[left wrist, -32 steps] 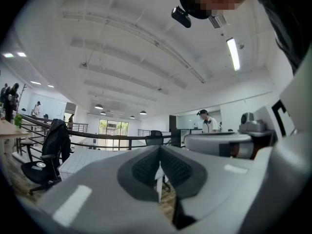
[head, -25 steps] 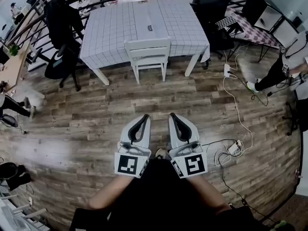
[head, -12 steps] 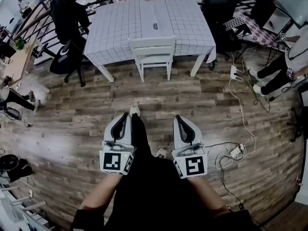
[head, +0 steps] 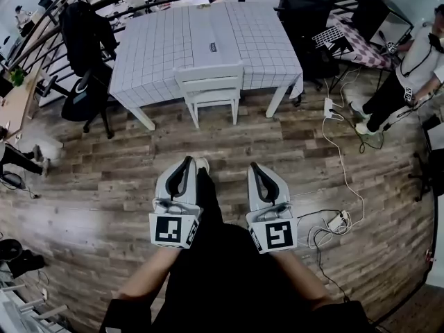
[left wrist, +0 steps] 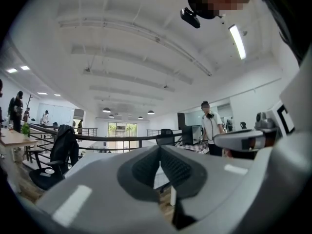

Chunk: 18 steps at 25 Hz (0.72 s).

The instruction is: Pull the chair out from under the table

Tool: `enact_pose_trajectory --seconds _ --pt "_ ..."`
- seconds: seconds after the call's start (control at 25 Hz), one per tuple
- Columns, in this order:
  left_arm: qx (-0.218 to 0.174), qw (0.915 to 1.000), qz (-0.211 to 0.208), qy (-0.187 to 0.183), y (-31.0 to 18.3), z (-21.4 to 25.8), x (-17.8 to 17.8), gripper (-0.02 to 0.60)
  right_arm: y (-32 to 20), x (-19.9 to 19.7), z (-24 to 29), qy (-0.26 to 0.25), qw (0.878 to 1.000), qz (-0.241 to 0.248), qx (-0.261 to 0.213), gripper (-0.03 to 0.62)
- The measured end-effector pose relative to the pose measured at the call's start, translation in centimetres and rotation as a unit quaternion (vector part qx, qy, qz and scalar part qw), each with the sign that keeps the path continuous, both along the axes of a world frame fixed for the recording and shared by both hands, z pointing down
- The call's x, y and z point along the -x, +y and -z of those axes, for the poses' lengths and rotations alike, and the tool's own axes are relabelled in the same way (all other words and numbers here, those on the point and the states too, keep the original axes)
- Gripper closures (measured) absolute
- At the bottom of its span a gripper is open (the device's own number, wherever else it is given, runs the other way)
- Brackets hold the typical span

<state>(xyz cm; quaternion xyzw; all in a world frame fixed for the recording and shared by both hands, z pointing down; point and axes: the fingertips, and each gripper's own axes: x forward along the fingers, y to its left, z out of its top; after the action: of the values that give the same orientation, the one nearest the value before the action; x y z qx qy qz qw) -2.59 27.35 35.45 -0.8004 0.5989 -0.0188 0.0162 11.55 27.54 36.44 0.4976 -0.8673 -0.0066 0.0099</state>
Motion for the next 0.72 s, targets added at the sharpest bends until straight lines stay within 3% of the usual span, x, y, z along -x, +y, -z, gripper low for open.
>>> enact_pose_trajectory --seconds 0.16,0.4,0.52,0.72 --pt "0.004 0.9999 -0.009 0.007 -4.0 -1.6 -2.7 0.572 -3.6 -1.5 -1.2 -0.004 1.000 0.000 0.013 0.597" --pt "0.013 0.9998 -0.007 0.014 -6.1 -3.4 0.3 0.572 -5.6 1.2 -2.6 0.011 0.999 -0.002 0.032 0.597" --pt "0.036 0.9993 0.009 0.007 -13.2 -4.8 2.0 0.572 -12.8 1.8 -4.1 0.014 0.998 0.008 0.060 0.597" --pt "0.062 0.9979 0.001 0.020 -24.7 -7.9 7.8 0.572 -24.9 7.8 -6.7 0.028 0.997 0.009 0.073 0.597"
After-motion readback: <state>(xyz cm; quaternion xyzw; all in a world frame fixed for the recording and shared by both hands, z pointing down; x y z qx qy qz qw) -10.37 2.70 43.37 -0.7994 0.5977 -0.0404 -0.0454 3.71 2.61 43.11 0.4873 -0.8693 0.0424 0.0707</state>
